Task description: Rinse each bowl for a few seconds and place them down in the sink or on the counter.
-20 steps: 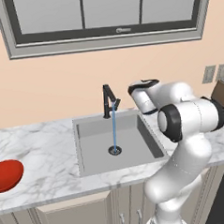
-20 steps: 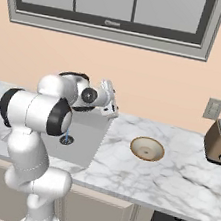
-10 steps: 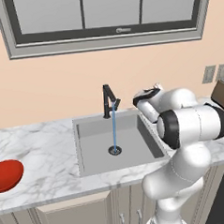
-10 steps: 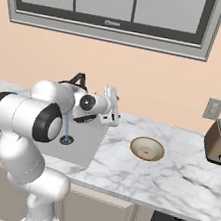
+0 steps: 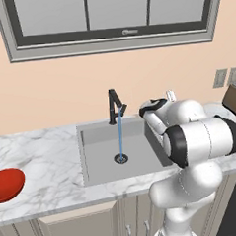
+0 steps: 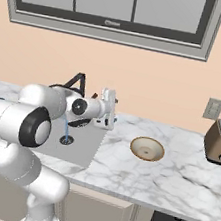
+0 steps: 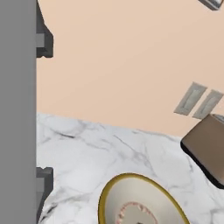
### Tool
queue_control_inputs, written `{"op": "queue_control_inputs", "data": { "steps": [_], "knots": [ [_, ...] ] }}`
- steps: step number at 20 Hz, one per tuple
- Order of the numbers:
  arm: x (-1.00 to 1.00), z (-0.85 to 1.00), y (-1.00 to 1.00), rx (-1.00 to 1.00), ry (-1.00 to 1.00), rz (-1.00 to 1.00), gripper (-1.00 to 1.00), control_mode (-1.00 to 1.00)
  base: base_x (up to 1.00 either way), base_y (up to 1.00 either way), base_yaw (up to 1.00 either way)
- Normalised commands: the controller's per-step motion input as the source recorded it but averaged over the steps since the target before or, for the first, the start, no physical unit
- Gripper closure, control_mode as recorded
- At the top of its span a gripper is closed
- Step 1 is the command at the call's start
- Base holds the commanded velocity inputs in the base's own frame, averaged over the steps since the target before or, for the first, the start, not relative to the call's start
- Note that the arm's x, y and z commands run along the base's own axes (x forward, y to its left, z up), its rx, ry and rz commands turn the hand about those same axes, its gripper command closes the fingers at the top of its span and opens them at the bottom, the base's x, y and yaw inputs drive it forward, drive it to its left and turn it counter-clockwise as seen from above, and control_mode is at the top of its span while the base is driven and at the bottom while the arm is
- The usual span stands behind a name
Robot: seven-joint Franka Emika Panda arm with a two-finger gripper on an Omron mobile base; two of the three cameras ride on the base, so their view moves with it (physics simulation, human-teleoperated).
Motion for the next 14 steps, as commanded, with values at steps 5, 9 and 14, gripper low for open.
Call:
{"op": "queue_control_inputs", "data": {
  "steps": [5, 9, 14],
  "knots": [
    [-0.26, 0.06, 0.01, 0.08, -0.05, -0.15, -1.00, -1.00, 0.00, 0.00, 0.00],
    [-0.28, 0.00, 0.00, 0.09, -0.06, -0.14, -1.00, -1.00, 0.00, 0.00, 0.00],
    [-0.21, 0.00, -0.04, 0.10, -0.07, -0.11, -1.00, -1.00, 0.00, 0.00, 0.00]
  ]
}}
